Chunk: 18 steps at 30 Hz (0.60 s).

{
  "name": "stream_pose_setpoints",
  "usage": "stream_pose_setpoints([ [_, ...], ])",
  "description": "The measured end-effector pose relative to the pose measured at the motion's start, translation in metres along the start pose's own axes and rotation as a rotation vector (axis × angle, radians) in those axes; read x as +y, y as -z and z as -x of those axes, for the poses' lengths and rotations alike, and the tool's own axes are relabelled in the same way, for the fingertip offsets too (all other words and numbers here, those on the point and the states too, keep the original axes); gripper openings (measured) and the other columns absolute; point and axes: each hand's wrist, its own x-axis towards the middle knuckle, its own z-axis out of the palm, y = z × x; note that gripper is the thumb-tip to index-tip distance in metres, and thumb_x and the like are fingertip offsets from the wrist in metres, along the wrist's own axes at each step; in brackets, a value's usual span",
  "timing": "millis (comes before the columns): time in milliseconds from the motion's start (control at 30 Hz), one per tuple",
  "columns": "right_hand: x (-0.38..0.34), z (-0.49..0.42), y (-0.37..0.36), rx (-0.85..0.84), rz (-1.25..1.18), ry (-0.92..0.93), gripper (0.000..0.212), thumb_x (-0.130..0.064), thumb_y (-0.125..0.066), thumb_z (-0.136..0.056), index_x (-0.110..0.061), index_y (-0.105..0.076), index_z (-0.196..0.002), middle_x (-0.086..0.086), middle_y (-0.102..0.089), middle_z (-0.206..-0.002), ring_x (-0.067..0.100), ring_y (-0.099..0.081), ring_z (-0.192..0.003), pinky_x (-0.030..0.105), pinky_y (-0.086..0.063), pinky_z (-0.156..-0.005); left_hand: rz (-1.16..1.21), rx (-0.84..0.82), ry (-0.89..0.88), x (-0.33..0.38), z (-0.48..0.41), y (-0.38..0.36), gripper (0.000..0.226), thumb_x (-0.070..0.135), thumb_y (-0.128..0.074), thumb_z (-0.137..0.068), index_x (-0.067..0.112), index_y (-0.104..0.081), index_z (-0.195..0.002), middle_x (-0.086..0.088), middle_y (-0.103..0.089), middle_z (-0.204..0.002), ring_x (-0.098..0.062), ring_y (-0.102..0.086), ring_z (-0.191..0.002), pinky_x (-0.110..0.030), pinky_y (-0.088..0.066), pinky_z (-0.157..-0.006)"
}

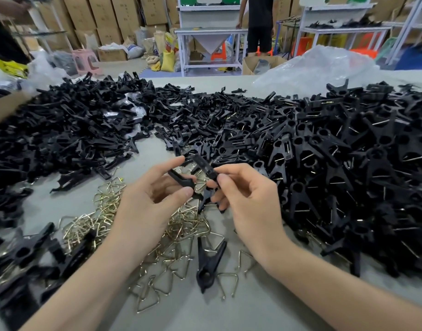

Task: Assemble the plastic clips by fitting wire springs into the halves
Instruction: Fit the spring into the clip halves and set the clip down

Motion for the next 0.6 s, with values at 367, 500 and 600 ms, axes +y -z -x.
stream_pose_setpoints([
  [367, -0.0023, -0.0005, 0.0000, -0.043, -0.183, -0.061, 0.007, 0.000, -0.067, -0.083, -0.004, -0.064, -0.078, 0.005, -0.070, -0.068, 0.015, -0.069, -0.064, 0.019, -0.053, -0.060, 0.060, -0.008, -0.019, 0.0075, 0.0020, -0.0002, 0.053, 0.012, -0.072, -0.081, 0.039, -0.059, -0.125, 0.002, -0.074, -0.095, -0.016, -0.067, -0.090, -0.006, -0.047, -0.077],
  [500, -0.0053, -0.0014, 0.0015, -0.033, -0.210, -0.092, 0.006, -0.001, -0.066, -0.083, -0.002, -0.063, -0.078, 0.006, -0.071, -0.068, 0.016, -0.068, -0.063, 0.020, -0.053, -0.061, 0.045, -0.012, -0.021, 0.0097, 0.0021, 0.0003, 0.054, 0.015, -0.072, -0.081, 0.038, -0.057, -0.127, 0.012, -0.074, -0.094, -0.008, -0.068, -0.088, -0.004, -0.045, -0.075],
  [600, -0.0056, -0.0009, 0.0006, -0.022, -0.219, -0.097, 0.010, -0.001, -0.066, -0.084, -0.004, -0.062, -0.076, 0.009, -0.071, -0.070, 0.017, -0.068, -0.063, 0.021, -0.054, -0.061, 0.018, -0.031, -0.028, 0.0101, 0.0024, 0.0001, 0.053, 0.016, -0.072, -0.082, 0.038, -0.056, -0.127, 0.016, -0.073, -0.092, -0.005, -0.068, -0.088, -0.005, -0.045, -0.077],
])
